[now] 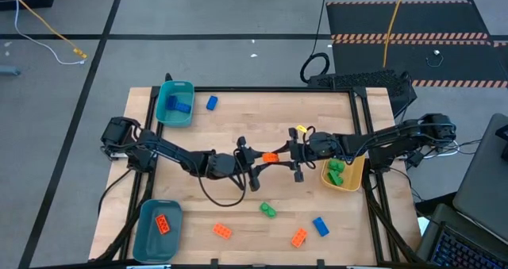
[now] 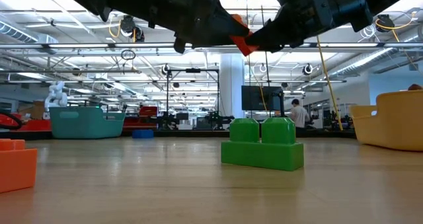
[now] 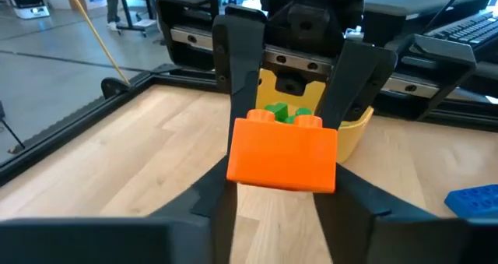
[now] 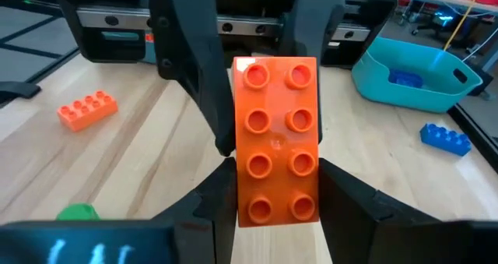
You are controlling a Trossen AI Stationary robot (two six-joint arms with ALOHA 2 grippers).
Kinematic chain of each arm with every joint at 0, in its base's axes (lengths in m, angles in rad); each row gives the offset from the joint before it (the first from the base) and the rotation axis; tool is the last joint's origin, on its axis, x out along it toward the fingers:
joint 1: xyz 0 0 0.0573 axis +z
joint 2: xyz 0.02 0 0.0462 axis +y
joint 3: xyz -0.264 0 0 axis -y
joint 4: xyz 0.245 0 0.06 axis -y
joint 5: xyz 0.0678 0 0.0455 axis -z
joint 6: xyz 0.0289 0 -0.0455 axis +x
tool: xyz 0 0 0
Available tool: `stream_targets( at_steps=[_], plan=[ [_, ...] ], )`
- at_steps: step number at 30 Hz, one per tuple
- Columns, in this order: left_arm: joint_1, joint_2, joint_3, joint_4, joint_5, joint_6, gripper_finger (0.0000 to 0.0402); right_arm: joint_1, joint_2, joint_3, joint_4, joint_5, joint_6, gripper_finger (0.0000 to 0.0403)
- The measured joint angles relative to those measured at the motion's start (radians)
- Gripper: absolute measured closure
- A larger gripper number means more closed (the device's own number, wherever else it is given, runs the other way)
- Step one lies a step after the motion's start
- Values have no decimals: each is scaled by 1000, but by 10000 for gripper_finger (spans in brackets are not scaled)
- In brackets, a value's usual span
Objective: Sort & place blocks by color
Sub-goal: Put the orange game piece into the dark blue bin
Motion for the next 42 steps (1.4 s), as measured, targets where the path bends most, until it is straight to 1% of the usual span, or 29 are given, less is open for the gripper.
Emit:
stream_targets(
  at_steps=[2, 10, 12, 16, 19, 22, 26, 29, 35, 38, 40, 42],
  plan=[
    [-2, 0, 0, -5, 0, -7, 272, 0, 0, 0, 0, 0, 1, 272],
    [-3, 0, 0, -6, 4, -22, 272, 0, 0, 0, -6, -3, 25, 272],
    [-3, 0, 0, -6, 4, -28, 266, 0, 0, 0, -7, -4, 28, 267],
    [-3, 0, 0, -9, 2, -34, 243, 0, 0, 0, -9, 2, 48, 210],
    [-3, -3, 0, -10, 2, -32, 250, 0, 0, 0, -17, 4, 68, 172],
    [-2, -20, 0, -11, 2, -23, 268, 0, 0, 0, -26, 4, 70, 151],
    [0, -70, 0, -11, 1, -22, 270, 0, 0, 0, -54, 4, 69, 143],
    [-1, -114, 0, -78, 0, -37, 270, 0, 0, 0, -86, 4, 69, 142],
    [-35, -207, 0, -346, 0, -181, 257, -1, 0, 0, -166, 12, 26, 141],
    [-68, -228, 0, -426, 1, -241, 265, -4, 0, 0, -178, 55, -8, 141],
    [-91, -239, 0, -463, 34, -255, 270, -13, 0, 0, -190, 89, -27, 141],
    [-111, -244, 0, -471, 89, -256, 270, -27, 0, 0, -202, 113, -28, 141]
  ],
)
